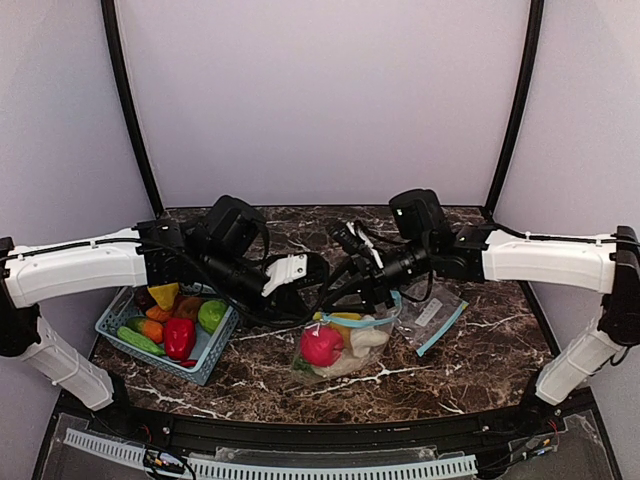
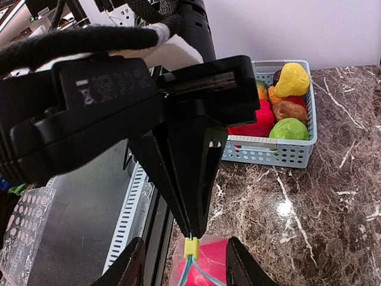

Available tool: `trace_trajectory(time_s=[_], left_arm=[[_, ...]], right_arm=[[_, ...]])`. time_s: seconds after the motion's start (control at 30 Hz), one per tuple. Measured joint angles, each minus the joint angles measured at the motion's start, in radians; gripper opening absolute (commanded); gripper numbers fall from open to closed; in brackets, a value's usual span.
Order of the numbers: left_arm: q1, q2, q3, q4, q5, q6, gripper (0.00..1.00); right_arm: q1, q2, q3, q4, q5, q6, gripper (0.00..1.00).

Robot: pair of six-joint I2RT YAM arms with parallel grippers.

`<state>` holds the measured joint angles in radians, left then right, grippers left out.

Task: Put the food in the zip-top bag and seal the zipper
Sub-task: Hold the zipper from the zipper food storage bag.

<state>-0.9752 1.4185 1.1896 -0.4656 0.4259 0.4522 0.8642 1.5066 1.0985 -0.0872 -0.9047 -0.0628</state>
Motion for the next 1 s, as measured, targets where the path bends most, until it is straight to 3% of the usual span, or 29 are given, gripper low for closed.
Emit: trace_trajectory(time_s=[0.43, 1.0], left_arm=[[0.000, -0.009, -0.007, 0.000, 0.008, 0.000, 0.01], [0.000, -0.027, -0.022, 0.006, 0.008, 0.000, 0.01]], right_arm=[[0.044, 0.040, 0.017, -0.048, 0.039, -0.052, 0.39], [0.059, 0.050, 0.017, -0.050, 0.096, -0.075, 0.18]])
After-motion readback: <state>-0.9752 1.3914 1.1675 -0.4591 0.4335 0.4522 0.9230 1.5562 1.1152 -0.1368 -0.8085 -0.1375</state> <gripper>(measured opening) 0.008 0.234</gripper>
